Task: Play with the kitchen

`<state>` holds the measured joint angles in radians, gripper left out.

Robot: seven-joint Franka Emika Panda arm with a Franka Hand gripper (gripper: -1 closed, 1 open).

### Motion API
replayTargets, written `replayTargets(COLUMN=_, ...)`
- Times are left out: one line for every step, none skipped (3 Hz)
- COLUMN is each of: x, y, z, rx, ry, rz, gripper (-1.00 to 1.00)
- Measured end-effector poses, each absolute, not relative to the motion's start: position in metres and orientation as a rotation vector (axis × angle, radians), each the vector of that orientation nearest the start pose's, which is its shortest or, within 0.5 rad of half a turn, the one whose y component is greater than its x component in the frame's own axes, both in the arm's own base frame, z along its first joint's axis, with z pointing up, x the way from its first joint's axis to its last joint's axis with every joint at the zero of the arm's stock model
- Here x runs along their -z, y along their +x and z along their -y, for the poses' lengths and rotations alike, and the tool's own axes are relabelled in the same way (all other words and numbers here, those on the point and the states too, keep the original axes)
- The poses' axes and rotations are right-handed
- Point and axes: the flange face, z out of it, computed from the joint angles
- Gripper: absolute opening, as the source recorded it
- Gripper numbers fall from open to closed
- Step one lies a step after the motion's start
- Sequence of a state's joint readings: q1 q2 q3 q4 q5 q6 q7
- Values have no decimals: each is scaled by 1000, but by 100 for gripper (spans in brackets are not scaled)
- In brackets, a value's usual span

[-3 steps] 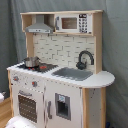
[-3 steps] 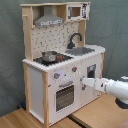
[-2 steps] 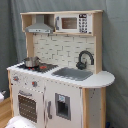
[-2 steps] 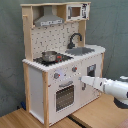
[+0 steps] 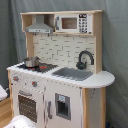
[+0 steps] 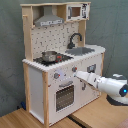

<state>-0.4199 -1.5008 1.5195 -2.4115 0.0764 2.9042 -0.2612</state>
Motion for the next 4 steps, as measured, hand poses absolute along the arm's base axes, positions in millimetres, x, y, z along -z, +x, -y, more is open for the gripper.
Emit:
replayTargets(x=-367, y=210, z=-493, rx=-1205, ry=1159, rz=-1328, gripper=100)
replayTargets(x=-364, y=234, z=-491, rx=-1253, ry=1191, rz=-1306, gripper=100)
replayTargets(x=-353, y=250, z=-490, rx=-1296, ry=1243, rz=-1275, gripper=100)
replayTargets(x=-340, y=253, z=-491, rx=-1342, ry=1308, rz=-1240, gripper=100)
